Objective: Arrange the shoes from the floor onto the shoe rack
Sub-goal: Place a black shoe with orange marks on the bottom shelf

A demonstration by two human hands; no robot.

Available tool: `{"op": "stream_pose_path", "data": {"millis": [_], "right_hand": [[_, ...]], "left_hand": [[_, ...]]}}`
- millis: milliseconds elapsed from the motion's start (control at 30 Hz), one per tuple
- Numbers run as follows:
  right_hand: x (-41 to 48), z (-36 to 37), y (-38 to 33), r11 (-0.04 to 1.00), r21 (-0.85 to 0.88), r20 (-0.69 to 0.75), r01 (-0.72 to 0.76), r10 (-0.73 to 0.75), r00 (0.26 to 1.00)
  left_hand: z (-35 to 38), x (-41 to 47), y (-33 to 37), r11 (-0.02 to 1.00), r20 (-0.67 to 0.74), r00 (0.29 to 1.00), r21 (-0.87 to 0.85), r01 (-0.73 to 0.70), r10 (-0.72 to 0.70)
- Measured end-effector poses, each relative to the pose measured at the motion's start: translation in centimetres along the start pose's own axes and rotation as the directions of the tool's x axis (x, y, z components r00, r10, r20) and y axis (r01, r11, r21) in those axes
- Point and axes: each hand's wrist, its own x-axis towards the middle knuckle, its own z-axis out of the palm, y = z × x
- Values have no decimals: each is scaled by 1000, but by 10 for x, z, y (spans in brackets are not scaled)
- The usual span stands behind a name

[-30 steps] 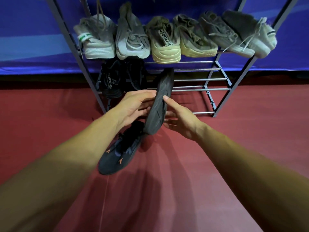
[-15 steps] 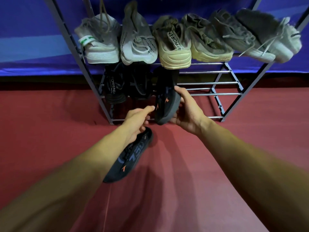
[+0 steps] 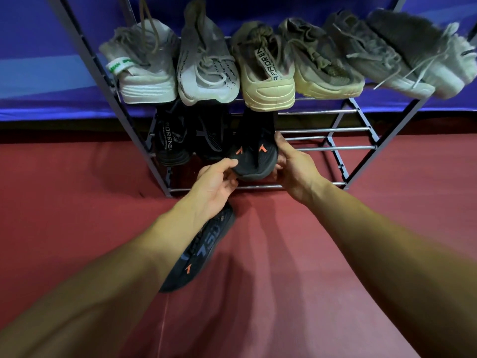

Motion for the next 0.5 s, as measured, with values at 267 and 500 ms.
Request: {"op": "stream_pose_path", "data": {"millis": [267,500], "right_hand": [[-1,-14,15,992,30,85,-123,120,989],[8,-11,6,971,203,119,-127,104,987]], "left_hand": [[11,9,-10,997,-38,998,-52,-61,59],[9,9,-14,982,80,988,147,121,-133]]}}
